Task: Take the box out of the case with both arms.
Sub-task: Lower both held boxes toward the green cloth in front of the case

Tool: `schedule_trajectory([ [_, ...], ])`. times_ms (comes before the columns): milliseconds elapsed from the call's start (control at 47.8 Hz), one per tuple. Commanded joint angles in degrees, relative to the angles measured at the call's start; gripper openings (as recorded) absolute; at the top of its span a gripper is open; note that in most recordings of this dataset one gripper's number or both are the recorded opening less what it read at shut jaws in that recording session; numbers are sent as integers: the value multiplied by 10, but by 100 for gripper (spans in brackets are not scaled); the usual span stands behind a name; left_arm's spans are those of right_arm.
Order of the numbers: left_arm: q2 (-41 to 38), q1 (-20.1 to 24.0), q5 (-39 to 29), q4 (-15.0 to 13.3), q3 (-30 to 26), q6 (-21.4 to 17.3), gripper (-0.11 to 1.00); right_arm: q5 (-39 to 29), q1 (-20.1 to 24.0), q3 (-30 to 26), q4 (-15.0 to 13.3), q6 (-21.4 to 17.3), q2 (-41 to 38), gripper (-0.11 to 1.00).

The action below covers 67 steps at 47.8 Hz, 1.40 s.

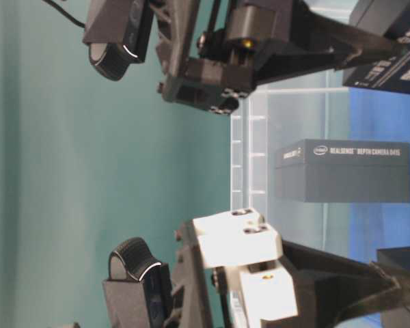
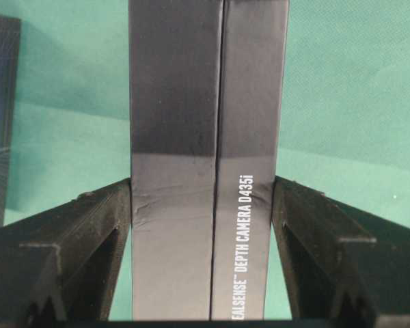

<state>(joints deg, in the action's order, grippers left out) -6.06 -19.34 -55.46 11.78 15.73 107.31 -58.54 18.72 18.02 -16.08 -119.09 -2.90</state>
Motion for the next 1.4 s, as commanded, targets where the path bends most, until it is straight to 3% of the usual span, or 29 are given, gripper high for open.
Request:
schedule_trajectory([
  [0, 25, 3, 4, -1, -7, -1, 64, 4, 1, -6, 2, -1, 4, 67],
  [230, 22, 3, 4, -2, -14, 2, 66, 2, 5, -4, -1, 0, 2, 67],
  [335, 18, 4, 3, -1, -21, 3, 84, 0, 9, 1, 1, -2, 2, 67],
  [397, 18, 4, 3, -1, -23, 3, 89, -1, 13, 4, -3, -3, 2, 67],
  [711, 18, 3, 3, -7, -27, 3, 88, -1, 19, 14, -2, -8, 6, 67],
  [858, 18, 2, 3, -7, -28, 3, 88, -3, 19, 11, 4, -9, 5, 94],
  [899, 18, 1, 2, -7, -29, 3, 88, -4, 19, 11, 4, -9, 5, 96],
  [1380, 24, 1, -22, -7, -51, 0, 88, -43, 18, -12, 1, -7, 16, 93],
])
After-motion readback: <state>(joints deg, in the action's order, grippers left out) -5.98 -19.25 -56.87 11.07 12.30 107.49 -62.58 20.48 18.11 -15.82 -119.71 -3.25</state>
